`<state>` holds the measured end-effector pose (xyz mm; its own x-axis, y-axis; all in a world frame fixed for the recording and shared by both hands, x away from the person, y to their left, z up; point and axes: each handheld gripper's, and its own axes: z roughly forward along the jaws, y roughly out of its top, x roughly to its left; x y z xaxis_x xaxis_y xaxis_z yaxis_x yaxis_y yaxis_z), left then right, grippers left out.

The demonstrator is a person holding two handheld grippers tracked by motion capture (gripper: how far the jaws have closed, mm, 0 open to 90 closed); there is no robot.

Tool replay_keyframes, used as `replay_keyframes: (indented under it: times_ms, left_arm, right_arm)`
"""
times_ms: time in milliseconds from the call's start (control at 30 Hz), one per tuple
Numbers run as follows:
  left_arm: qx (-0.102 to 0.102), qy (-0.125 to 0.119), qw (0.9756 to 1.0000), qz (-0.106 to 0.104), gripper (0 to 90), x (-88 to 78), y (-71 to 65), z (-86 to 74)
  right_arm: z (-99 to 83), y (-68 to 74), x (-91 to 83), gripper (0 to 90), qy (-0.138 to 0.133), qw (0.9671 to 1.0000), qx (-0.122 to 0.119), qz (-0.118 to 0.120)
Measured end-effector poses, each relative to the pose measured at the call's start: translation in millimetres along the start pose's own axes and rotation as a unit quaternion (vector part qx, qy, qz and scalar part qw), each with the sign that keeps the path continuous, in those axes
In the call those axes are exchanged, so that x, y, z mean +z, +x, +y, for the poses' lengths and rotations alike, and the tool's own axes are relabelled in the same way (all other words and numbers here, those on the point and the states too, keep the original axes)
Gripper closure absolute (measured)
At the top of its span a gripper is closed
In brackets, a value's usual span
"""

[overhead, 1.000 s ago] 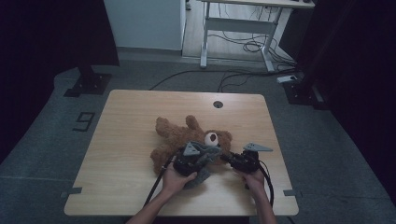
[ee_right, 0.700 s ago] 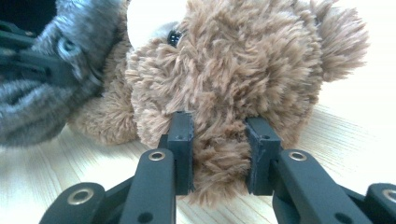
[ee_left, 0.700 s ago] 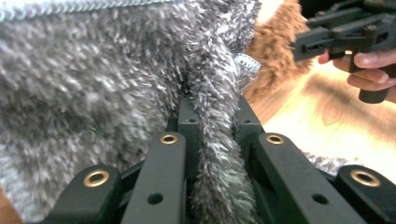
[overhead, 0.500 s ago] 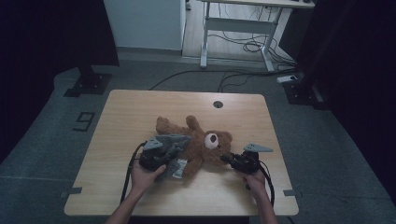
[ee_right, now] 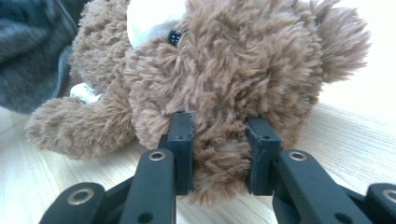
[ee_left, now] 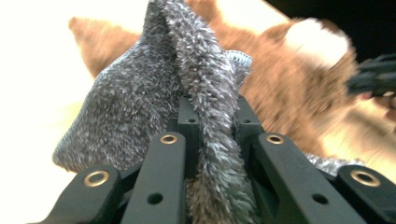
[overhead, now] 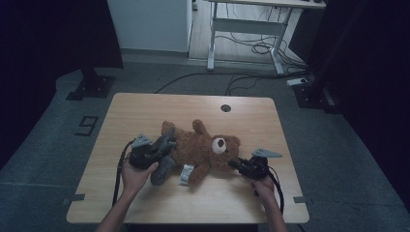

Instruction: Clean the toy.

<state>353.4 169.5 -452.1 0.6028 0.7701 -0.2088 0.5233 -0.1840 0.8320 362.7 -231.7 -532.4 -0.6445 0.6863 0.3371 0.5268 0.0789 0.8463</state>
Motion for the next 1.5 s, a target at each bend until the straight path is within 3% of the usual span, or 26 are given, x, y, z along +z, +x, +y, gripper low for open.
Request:
replay_keyframes:
  times_ms: [100,300,433,533,633,767,900,1033,1167,1267,1333,1400,1467,1500]
  left_arm:
    - [0.021,-0.004,0.9997,-0.009,77.9,10.4,-16.3,21.9]
    - [0.052,0.019,0.9984,-0.015,77.8,53.4,-42.2,56.2]
    - [0.045,0.048,0.9978,-0.013,77.7,80.8,-39.9,58.4]
    - [0.026,0.067,0.9970,-0.028,77.6,93.5,-31.2,49.7]
    - [0.012,0.067,0.9970,-0.037,78.0,94.3,-25.3,41.5]
    - [0.006,0.065,0.9967,-0.049,78.5,91.1,-22.8,31.6]
    - [-0.003,0.052,0.9966,-0.064,78.9,85.7,-24.7,17.4]
    - [-0.007,0.033,0.9965,-0.076,79.1,78.5,-29.2,1.3]
    - [-0.004,0.016,0.9970,-0.075,79.1,72.9,-32.9,-10.4]
    - [-0.011,0.010,0.9968,-0.079,79.2,71.8,-33.0,-13.8]
    - [-0.009,0.008,0.9967,-0.081,79.2,71.0,-35.0,-16.0]
    - [-0.005,0.007,0.9968,-0.080,79.2,69.6,-36.6,-18.2]
    - [-0.008,0.004,0.9965,-0.083,79.1,68.5,-36.9,-20.3]
    - [-0.010,0.003,0.9963,-0.085,79.1,68.1,-36.9,-21.4]
  right_arm:
    - [0.3,1.3,1.7,68.7,-0.003,0.9999,-0.005,-0.009]
    - [1.3,1.9,2.6,68.5,-0.003,0.9995,-0.024,-0.020]
    - [2.7,-0.5,4.6,68.3,-0.007,0.9991,-0.035,-0.025]
    - [3.6,-2.8,5.9,68.1,-0.006,0.9990,-0.037,-0.023]
    - [3.6,-3.6,6.2,65.6,-0.003,0.9988,-0.044,-0.019]
    - [3.7,0.2,3.6,52.0,0.002,0.9984,-0.052,-0.020]
    - [5.9,8.0,0.3,29.8,-0.021,0.9992,-0.021,-0.026]
    - [14.0,17.6,2.7,16.8,-0.028,0.9989,0.001,-0.037]
    - [18.8,27.4,11.1,8.2,-0.030,0.9985,0.007,-0.045]
    - [23.6,31.7,16.5,1.9,-0.034,0.9980,0.025,-0.047]
    - [24.8,33.9,18.1,1.3,-0.034,0.9981,0.025,-0.046]
    - [26.7,40.4,21.7,0.0,-0.026,0.9979,0.018,-0.057]
    - [27.1,49.1,27.5,0.0,-0.010,0.9964,0.003,-0.084]
    - [27.1,49.1,27.5,0.0,-0.010,0.9964,0.003,-0.084]
